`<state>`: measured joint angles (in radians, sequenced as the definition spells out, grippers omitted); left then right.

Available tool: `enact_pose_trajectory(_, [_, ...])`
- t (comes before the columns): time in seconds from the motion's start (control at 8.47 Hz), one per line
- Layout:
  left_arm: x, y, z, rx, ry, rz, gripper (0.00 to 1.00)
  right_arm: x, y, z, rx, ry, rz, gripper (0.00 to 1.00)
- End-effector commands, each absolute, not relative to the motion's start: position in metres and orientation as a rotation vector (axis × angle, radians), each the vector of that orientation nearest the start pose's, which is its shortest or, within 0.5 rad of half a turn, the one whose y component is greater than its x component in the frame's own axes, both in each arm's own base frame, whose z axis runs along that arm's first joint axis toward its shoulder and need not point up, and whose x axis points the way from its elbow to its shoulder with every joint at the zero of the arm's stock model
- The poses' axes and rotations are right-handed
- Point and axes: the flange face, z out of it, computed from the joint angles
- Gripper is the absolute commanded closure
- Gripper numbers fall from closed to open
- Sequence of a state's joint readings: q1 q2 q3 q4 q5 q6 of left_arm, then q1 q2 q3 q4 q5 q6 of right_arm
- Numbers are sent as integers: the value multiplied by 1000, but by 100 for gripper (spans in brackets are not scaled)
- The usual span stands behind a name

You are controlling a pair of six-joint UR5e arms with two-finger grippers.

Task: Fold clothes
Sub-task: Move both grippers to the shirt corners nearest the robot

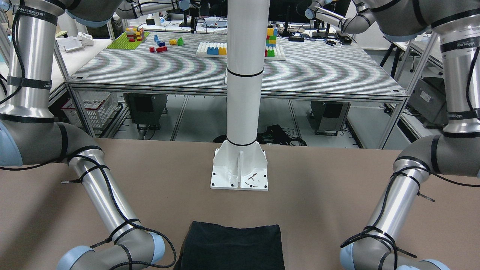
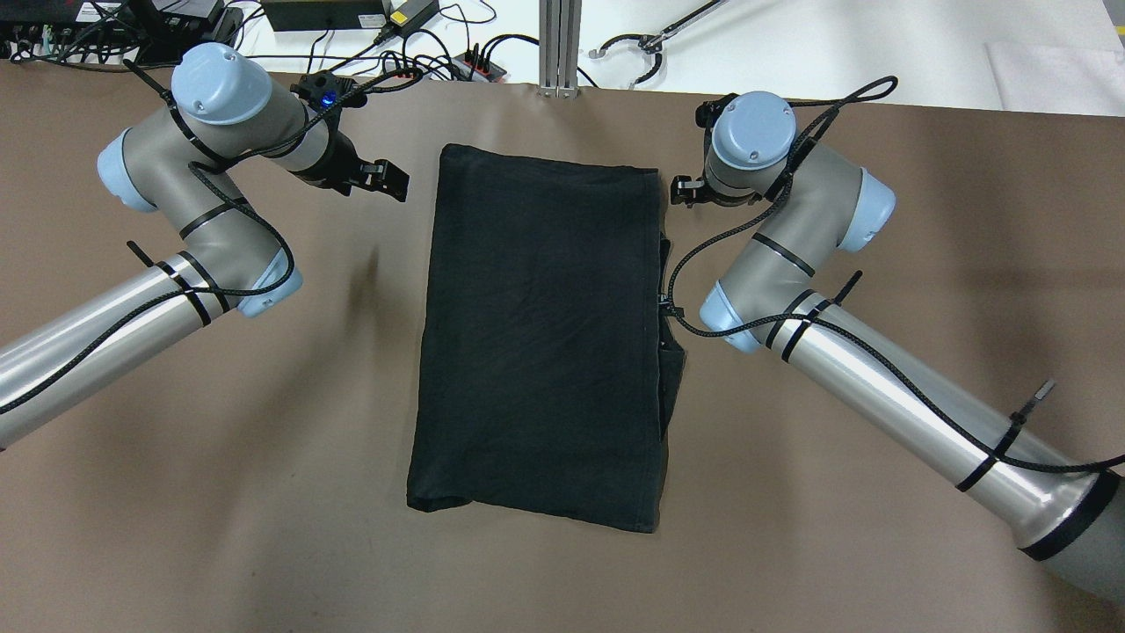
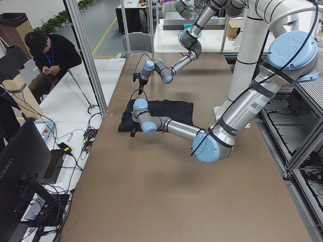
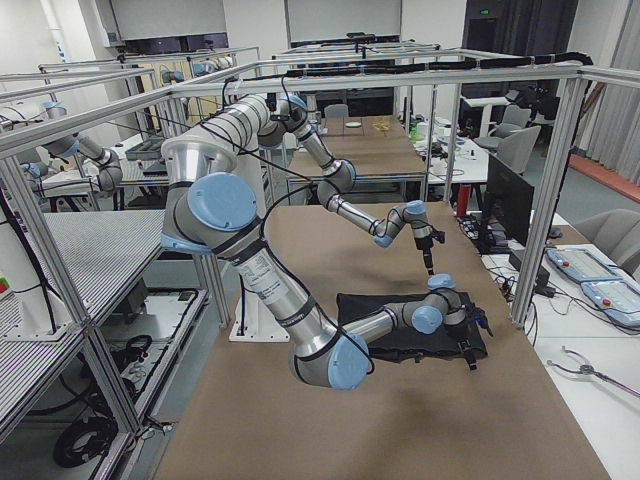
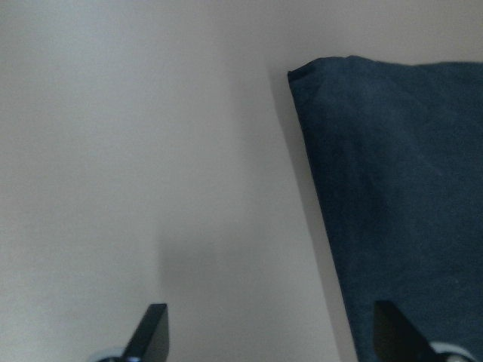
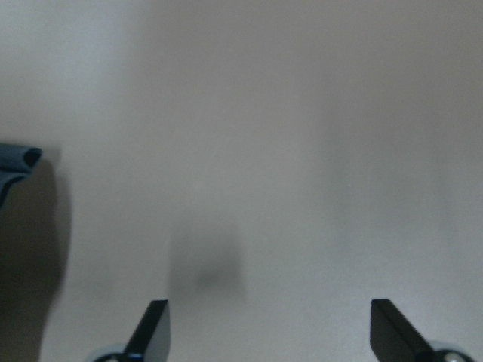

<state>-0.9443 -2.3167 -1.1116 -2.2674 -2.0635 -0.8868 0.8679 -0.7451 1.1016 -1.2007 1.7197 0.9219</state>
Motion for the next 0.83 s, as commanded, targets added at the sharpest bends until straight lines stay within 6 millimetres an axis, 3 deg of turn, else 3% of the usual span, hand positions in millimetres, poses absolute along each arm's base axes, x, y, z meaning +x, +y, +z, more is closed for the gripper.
enact_pose_trajectory(0.0, [378,-667,301,343,1084,-136,5,-436,-635,295,341,-791,251,6])
enact_pose_trajectory(0.12, [376,-631,298,303,1135,-175,5,-429,-589,297,315,-855,302,6])
enact_pose_trajectory(0.24, [381,-583,296,263,1182,-203,5,-423,-538,289,268,-933,371,7])
enact_pose_trajectory(0.35, [374,-549,291,224,1224,-262,5,-420,-509,283,177,-994,512,7])
enact_pose_trajectory(0.59, [385,-472,282,159,1282,-345,5,-430,-435,268,89,-1076,631,7])
enact_pose_trajectory(0.71, [397,-431,281,138,1300,-364,5,-444,-403,256,89,-1112,734,7])
